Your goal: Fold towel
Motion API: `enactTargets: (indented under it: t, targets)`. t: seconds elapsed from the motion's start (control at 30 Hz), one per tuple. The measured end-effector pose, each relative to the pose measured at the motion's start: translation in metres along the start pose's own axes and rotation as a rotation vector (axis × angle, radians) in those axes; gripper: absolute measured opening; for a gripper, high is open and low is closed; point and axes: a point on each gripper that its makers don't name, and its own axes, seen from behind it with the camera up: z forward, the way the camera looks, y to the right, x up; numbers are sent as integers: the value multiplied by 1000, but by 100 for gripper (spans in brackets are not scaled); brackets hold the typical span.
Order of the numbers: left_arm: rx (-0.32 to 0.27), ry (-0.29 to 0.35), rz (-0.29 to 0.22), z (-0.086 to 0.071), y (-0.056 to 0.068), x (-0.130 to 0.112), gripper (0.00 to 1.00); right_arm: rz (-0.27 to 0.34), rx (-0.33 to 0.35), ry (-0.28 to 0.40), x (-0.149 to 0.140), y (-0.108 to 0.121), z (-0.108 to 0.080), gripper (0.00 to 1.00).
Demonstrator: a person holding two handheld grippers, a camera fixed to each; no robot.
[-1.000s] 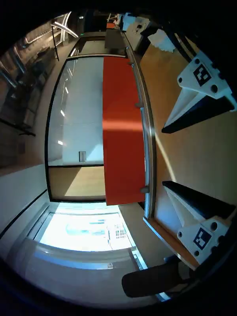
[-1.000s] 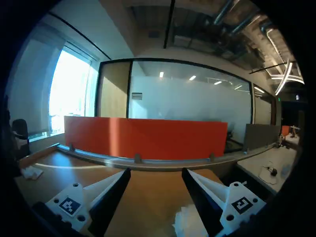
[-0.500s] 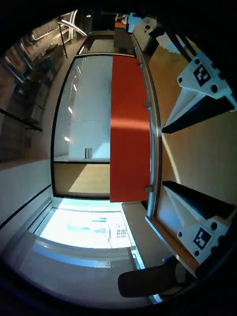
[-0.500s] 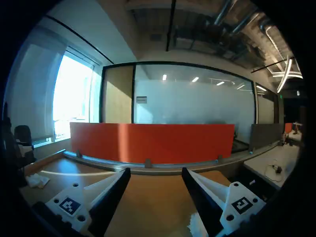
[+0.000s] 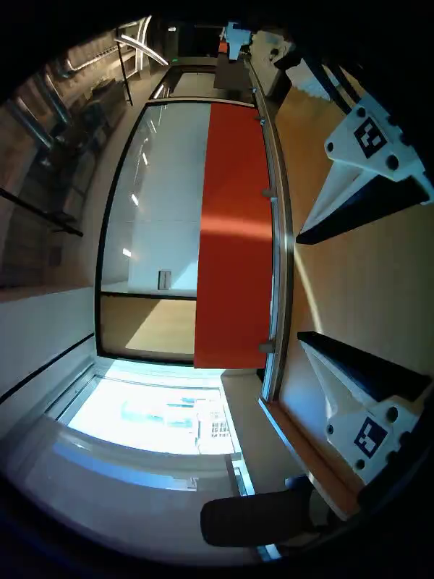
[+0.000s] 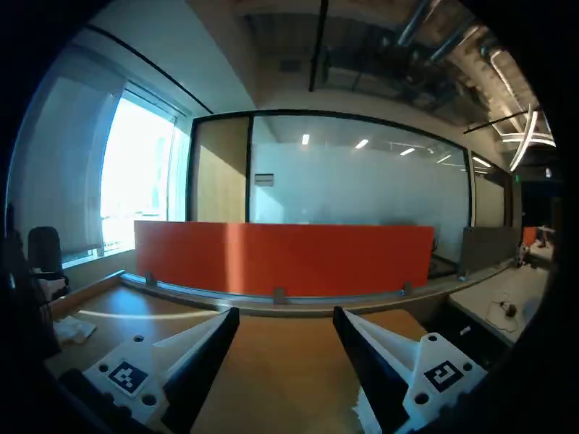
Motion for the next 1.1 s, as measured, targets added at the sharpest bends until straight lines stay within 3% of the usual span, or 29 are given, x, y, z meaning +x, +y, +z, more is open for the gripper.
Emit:
enactTargets:
  t: [0.27,0.67,1.1]
  targets:
    - [-14,29,1,-5,-6,-37,89,6,0,4,-11,-12,-10,100]
    - [-41,55,32,-9,-2,-94,89,-17,17,-13,-46,-32,-15,100]
    - [0,108,29,-5,-12,-124,89,-23,31,-29,-65,-41,-6,100]
